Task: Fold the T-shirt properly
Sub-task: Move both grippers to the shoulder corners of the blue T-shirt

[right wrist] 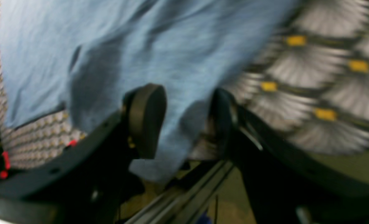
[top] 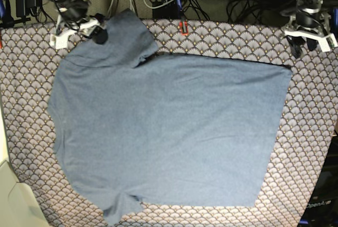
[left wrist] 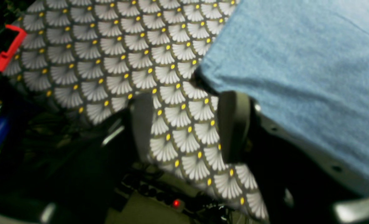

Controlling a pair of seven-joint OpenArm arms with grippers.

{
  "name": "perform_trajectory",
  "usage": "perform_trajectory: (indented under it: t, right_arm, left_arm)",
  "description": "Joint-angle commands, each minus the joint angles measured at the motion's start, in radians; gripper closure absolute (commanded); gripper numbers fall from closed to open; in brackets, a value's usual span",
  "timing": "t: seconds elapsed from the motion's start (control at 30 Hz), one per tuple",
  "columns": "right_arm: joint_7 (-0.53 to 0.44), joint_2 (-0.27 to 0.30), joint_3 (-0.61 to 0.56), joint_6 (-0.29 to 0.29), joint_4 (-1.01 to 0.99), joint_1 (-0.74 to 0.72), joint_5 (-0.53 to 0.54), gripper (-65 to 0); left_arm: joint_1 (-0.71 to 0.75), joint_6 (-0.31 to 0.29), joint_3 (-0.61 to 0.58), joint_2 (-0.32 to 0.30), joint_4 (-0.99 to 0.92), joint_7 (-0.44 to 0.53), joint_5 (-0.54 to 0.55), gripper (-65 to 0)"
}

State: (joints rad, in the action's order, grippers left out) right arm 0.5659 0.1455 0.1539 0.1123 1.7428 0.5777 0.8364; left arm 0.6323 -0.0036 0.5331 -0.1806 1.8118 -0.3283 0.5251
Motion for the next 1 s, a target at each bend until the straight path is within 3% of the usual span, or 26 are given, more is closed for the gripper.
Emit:
perform_trajectory:
  t: [0.0, 0.13, 0.33, 0.97]
  right_arm:
    - [0.018, 0.004, 0.003, -0.003, 0.006, 0.000, 0.005, -29.3]
    - [0.018, 0.004, 0.003, -0.003, 0.006, -0.008, 0.005, -22.4]
    - [0.019, 0.004, 0.003, -0.003, -0.016, -0.008, 0.005, 0.0]
    - [0.019, 0.009, 0.000, -0.003, -0.096, -0.034, 0.005, 0.0]
  left_arm:
    - [0.002, -0.002, 0.006, -0.009, 0.003, 0.022, 0.003, -33.2]
    - [-0.001, -0.002, 0.006, -0.009, -0.025, 0.024, 0.003, -33.2]
    - [-0.047, -0.002, 0.006, -0.009, -0.031, 0.024, 0.003, -33.2]
    - [-0.260, -0.002, -0.001, -0.004, -0.232, 0.024, 0.003, -33.2]
